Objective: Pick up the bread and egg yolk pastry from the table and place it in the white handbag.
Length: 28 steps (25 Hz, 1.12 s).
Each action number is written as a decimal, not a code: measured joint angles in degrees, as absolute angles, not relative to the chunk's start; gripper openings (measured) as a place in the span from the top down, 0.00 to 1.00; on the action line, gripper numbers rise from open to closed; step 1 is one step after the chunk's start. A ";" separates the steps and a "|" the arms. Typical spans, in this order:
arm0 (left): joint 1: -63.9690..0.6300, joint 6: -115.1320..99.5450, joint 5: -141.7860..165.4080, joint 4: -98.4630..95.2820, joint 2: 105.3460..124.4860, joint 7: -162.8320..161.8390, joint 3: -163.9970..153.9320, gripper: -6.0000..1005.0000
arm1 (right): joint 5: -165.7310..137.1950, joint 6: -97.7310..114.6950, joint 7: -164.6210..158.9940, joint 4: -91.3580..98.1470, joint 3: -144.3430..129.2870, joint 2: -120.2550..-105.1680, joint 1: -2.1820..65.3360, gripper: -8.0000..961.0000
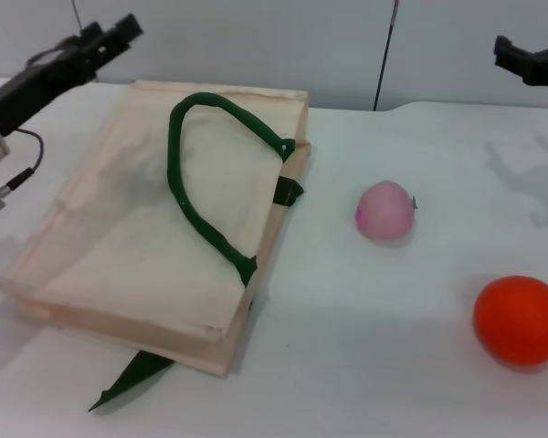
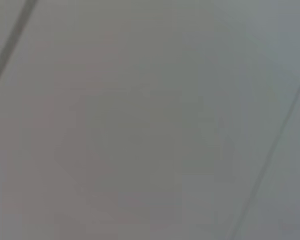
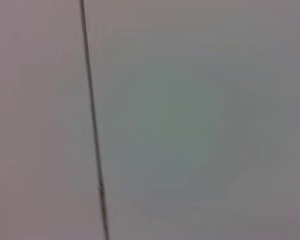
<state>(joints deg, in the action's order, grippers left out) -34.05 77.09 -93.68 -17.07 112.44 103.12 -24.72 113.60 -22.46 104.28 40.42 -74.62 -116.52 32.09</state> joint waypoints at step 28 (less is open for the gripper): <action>-30.88 76.29 -120.12 -5.82 116.26 139.72 -23.20 0.13 | 161.90 -63.64 153.62 5.43 -65.91 -116.59 35.43 0.07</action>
<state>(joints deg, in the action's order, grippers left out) -30.88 76.29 -120.12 -5.82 116.26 139.72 -23.20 161.90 -63.64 153.62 5.43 -65.91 -116.59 35.43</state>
